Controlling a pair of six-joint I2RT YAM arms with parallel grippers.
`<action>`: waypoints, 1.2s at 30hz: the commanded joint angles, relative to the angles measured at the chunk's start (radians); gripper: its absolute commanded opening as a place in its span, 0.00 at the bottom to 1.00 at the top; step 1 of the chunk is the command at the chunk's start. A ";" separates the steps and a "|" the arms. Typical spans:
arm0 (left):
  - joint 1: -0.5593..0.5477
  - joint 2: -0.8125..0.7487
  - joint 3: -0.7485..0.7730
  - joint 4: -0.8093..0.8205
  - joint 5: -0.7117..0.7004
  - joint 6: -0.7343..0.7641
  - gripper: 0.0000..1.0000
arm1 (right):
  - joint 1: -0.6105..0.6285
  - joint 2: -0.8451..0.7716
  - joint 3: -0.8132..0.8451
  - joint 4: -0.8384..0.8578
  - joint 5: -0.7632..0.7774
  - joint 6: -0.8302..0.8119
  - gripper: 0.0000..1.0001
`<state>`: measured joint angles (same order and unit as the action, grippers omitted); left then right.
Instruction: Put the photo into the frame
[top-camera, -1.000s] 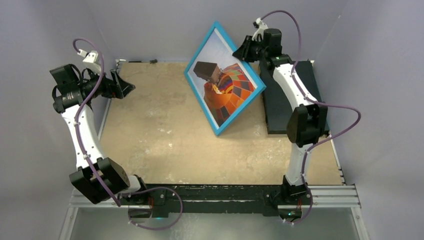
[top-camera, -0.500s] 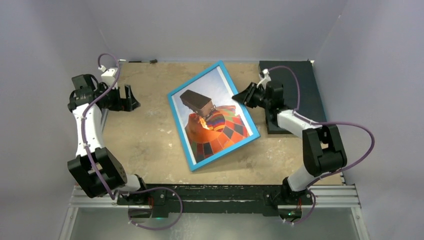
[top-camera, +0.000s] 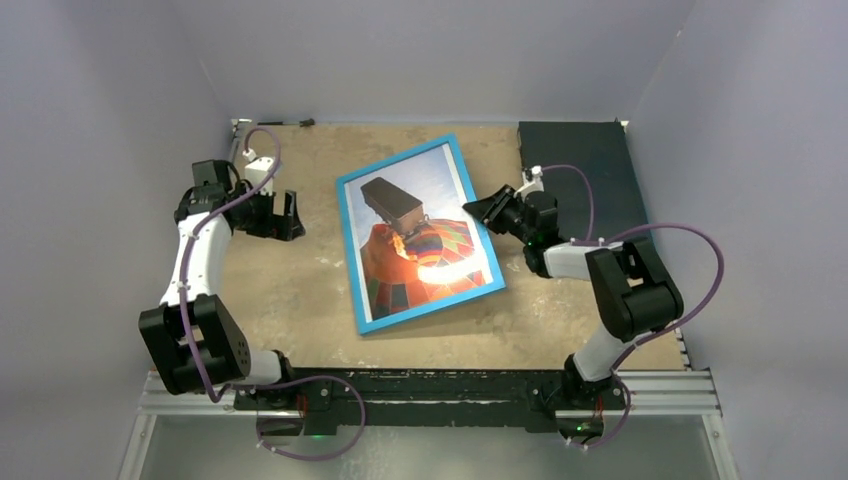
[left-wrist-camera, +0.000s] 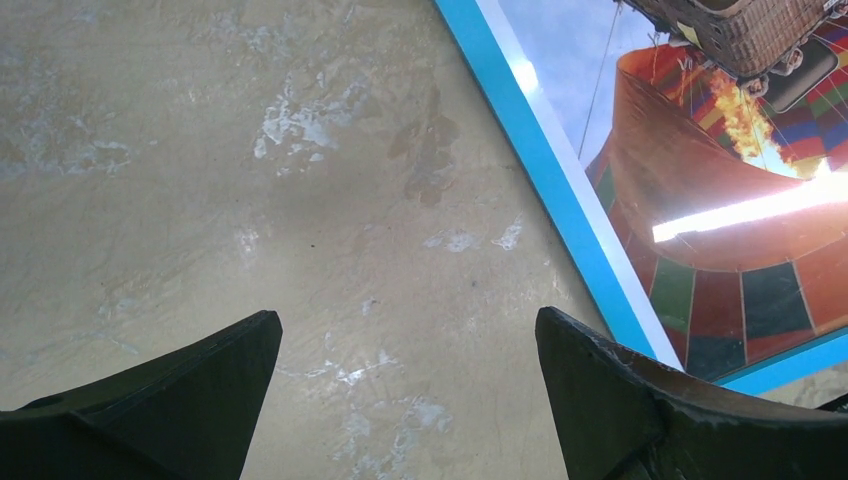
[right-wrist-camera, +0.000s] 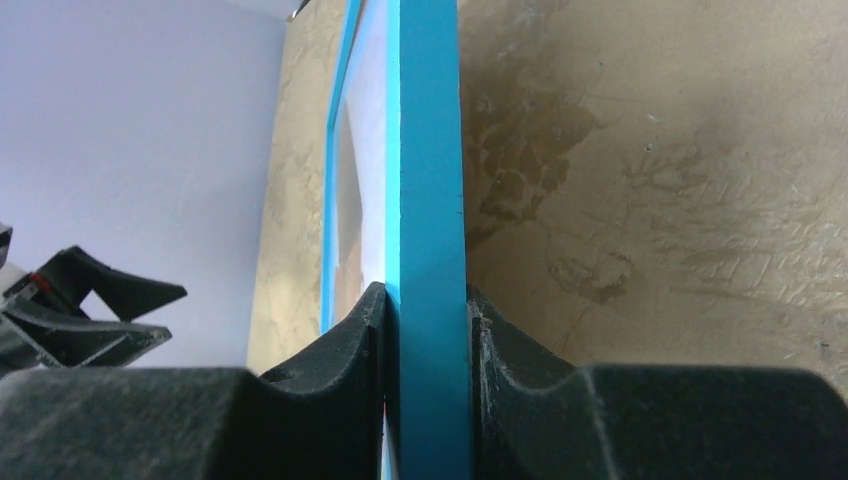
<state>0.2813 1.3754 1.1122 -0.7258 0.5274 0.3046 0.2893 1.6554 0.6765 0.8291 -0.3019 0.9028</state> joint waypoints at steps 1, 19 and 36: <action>-0.005 -0.016 -0.009 0.059 -0.031 -0.023 0.98 | 0.068 0.013 -0.026 0.127 0.228 0.048 0.08; -0.006 -0.020 -0.053 0.102 -0.056 0.011 1.00 | 0.156 0.123 -0.061 0.079 0.336 -0.060 0.99; -0.068 0.086 -0.190 0.399 -0.131 -0.066 1.00 | 0.080 -0.279 0.021 -0.425 0.505 -0.399 0.99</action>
<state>0.2371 1.4155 1.0035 -0.5240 0.4297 0.2867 0.4305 1.4494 0.6727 0.5217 0.1356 0.6044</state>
